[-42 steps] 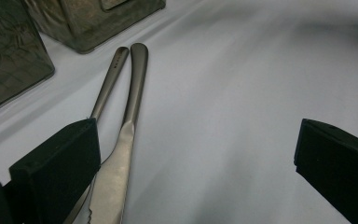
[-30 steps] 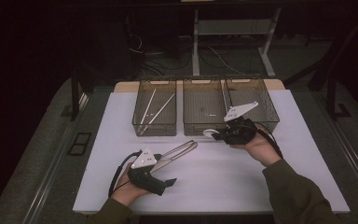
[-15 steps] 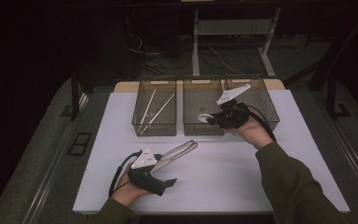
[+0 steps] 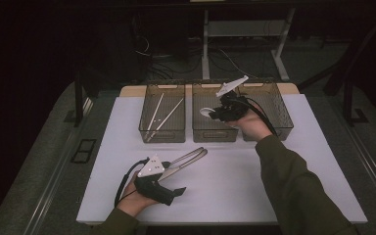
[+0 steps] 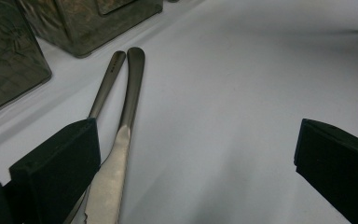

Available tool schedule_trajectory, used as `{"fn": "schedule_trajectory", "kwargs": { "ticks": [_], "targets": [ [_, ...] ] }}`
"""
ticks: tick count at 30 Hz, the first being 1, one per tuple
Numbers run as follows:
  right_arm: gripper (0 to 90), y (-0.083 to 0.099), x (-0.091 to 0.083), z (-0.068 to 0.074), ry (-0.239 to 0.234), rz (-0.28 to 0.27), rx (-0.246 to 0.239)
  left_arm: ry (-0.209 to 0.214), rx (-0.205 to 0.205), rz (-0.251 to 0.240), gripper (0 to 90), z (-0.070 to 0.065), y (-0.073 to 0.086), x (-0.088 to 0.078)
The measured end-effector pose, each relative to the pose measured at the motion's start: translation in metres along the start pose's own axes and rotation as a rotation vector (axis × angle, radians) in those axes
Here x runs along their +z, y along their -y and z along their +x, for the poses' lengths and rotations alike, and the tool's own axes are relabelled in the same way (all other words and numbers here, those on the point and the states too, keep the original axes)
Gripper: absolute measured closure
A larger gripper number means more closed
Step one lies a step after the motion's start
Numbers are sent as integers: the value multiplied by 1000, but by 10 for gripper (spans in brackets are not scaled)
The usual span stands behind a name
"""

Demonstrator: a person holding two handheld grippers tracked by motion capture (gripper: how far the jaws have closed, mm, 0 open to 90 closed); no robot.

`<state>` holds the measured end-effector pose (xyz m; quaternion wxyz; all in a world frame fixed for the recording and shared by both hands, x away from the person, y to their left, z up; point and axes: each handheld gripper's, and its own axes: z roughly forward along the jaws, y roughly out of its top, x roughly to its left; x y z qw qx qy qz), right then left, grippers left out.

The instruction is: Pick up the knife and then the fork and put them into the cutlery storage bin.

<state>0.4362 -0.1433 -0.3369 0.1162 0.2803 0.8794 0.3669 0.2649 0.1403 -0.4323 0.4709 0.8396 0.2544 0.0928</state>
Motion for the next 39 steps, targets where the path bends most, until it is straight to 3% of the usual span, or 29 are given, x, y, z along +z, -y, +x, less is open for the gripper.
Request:
{"fn": "schedule_trajectory", "kwargs": {
  "ticks": [11, 18, 39],
  "targets": [
    [790, -9, 24, -19, 18, 2, 63, 5, 5, -5, 0, 0, -1, 0],
    [790, -5, 36, -25, 39, 34, 85, 8, 4, -7, 0, -2, -1, 1],
    [784, 4, 62, -21, 31, 94, 67, 10, 11, -7, 0, -3, -2, 1]
  ]
}}
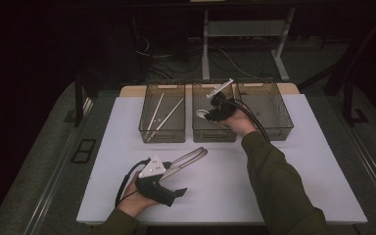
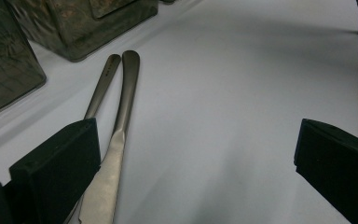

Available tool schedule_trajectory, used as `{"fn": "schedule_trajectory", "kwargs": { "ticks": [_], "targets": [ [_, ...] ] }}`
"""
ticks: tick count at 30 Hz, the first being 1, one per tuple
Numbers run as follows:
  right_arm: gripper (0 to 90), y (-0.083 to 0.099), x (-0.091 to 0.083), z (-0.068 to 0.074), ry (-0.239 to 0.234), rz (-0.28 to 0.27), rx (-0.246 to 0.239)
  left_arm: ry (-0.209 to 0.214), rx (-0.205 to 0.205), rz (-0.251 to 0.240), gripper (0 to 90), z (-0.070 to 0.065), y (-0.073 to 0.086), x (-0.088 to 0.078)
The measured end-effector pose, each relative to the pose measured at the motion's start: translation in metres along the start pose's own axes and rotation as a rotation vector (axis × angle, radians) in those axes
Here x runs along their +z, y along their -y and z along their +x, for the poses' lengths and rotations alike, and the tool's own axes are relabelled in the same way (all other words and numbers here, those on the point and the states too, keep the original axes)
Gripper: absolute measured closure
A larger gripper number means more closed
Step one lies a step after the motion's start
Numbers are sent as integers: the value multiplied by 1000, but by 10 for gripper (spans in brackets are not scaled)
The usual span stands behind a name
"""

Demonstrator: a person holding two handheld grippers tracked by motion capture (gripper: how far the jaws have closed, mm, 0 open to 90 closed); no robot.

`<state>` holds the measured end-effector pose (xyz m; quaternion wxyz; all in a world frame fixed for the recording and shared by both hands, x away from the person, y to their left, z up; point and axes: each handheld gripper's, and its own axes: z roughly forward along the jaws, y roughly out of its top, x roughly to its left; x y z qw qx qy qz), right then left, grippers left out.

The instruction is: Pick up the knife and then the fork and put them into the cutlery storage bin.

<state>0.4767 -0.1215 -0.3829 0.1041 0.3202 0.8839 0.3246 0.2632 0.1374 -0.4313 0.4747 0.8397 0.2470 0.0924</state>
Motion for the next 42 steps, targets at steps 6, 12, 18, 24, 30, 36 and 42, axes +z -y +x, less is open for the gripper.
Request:
{"fn": "schedule_trajectory", "kwargs": {
  "ticks": [6, 12, 18, 24, 30, 36, 42],
  "targets": [
    [717, 0, 0, 2, -32, -3, 8, 0, 2, 1, 0, 0, 0, 0],
    [600, 0, -10, 3, -44, -37, 26, -2, 3, 1, 0, 0, 0, 0],
    [481, 10, -29, 4, -82, -95, 49, -7, 2, 3, 0, 0, 0, -1],
    [409, 27, -57, 7, -114, -168, 65, -9, 14, 17, 0, 0, 0, 0],
    [360, 51, -82, 15, -142, -223, 79, -12, 4, 11, 0, -1, 0, 0],
    [326, 81, -102, 24, -142, -268, 87, -14, 6, 13, 0, -2, 0, 0],
    [304, 104, -114, 31, -144, -296, 90, -14, 4, 12, 0, -2, 0, 1]
  ]
}}
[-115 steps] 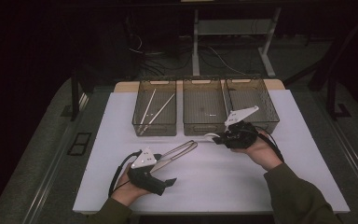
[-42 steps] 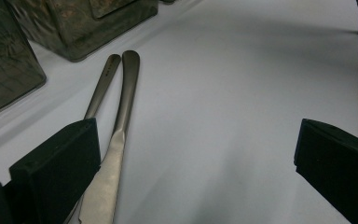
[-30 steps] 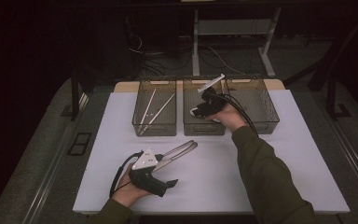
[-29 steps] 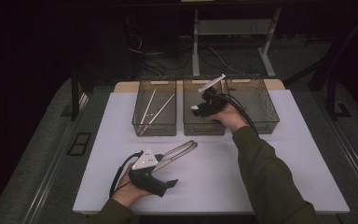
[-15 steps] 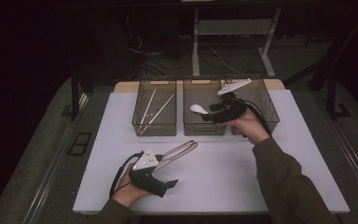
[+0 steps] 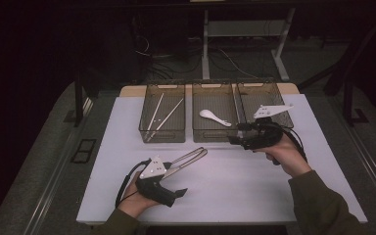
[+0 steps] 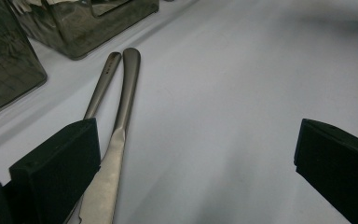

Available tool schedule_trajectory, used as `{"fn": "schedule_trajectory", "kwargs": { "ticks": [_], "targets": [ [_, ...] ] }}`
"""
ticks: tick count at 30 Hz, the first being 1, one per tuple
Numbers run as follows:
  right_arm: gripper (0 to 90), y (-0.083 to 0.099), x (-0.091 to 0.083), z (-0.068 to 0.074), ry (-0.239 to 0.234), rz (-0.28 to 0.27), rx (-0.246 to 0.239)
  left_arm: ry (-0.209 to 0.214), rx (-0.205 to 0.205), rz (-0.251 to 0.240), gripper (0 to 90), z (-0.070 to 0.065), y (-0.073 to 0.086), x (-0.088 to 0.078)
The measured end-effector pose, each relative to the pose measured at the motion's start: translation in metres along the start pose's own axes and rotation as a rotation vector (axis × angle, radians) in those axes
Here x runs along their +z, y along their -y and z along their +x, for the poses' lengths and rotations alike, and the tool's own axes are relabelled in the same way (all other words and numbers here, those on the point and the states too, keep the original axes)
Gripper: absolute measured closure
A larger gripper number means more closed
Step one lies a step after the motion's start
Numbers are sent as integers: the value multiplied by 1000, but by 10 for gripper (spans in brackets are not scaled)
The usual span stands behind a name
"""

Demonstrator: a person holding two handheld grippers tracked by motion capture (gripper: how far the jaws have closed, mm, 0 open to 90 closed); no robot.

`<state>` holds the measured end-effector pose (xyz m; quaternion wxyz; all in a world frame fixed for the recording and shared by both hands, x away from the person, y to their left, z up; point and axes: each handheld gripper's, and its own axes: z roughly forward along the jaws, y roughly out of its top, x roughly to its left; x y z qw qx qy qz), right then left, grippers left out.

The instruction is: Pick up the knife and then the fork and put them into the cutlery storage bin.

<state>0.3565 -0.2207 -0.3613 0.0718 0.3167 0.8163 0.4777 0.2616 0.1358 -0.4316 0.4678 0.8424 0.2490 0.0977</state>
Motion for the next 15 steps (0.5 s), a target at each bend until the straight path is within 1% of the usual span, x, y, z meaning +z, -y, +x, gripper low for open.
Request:
{"fn": "schedule_trajectory", "kwargs": {
  "ticks": [3, 6, 11, 15],
  "targets": [
    [297, 11, -7, 4, 8, -13, -1, -1, 1, -1, 0, 0, 0, -1],
    [293, 24, -12, 6, 11, -15, 11, -1, 2, 2, 0, 0, 0, 0],
    [281, 47, -21, 5, 38, -21, 22, -2, 2, 2, 0, 0, 0, 0],
    [273, 60, -29, 5, 54, -28, 34, -5, -1, 2, 0, 0, 0, 0]
  ]
}}
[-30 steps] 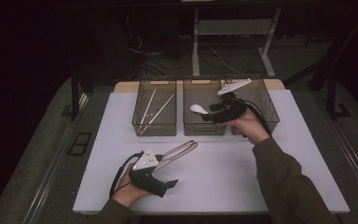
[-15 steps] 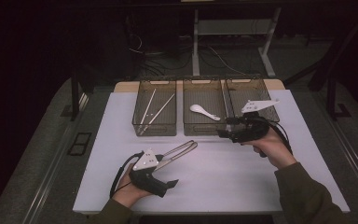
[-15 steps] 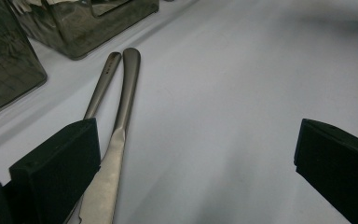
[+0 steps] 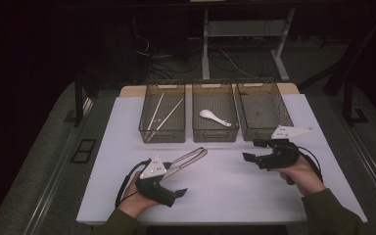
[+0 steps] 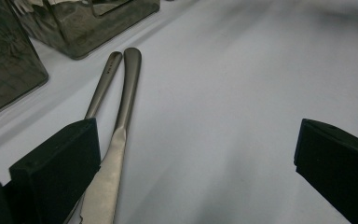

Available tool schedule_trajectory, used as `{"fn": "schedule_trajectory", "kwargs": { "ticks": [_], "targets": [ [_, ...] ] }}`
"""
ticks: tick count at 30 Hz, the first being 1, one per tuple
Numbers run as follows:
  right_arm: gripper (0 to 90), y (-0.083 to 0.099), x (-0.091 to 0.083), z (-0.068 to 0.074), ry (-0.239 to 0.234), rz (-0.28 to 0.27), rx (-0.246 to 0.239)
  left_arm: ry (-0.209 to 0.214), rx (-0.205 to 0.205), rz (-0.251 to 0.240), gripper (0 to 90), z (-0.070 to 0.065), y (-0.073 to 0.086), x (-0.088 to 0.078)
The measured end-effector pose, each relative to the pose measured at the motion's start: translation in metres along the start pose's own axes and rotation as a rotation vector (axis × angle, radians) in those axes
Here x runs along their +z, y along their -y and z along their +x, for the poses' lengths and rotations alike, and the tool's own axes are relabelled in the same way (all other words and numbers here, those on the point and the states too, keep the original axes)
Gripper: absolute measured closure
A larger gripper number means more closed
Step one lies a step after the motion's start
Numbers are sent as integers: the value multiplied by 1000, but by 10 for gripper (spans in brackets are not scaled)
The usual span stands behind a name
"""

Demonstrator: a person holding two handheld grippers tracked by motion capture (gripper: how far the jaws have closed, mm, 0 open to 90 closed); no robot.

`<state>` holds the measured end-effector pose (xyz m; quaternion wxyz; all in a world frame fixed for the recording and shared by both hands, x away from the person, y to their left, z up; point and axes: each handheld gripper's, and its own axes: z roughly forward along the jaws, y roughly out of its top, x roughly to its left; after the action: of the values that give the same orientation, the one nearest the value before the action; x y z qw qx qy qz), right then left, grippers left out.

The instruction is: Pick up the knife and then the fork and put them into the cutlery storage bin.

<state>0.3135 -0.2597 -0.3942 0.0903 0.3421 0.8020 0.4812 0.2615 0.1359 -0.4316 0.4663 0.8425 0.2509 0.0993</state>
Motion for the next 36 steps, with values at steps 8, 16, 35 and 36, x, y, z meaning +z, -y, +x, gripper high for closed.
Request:
{"fn": "schedule_trajectory", "kwargs": {
  "ticks": [8, 16, 35, 36],
  "targets": [
    [263, 27, -13, -1, 27, 3, 29, -2, 4, 4, 0, 0, 0, 0],
    [258, 52, -26, 3, 41, 12, 36, -8, 12, 16, 0, 1, -2, 0],
    [257, 75, -42, 9, 65, 6, 54, -20, 0, 72, 471, 31, -25, 0],
    [257, 75, -43, 9, 65, 5, 53, -20, -3, 81, 490, 35, -25, 2]
  ]
}}
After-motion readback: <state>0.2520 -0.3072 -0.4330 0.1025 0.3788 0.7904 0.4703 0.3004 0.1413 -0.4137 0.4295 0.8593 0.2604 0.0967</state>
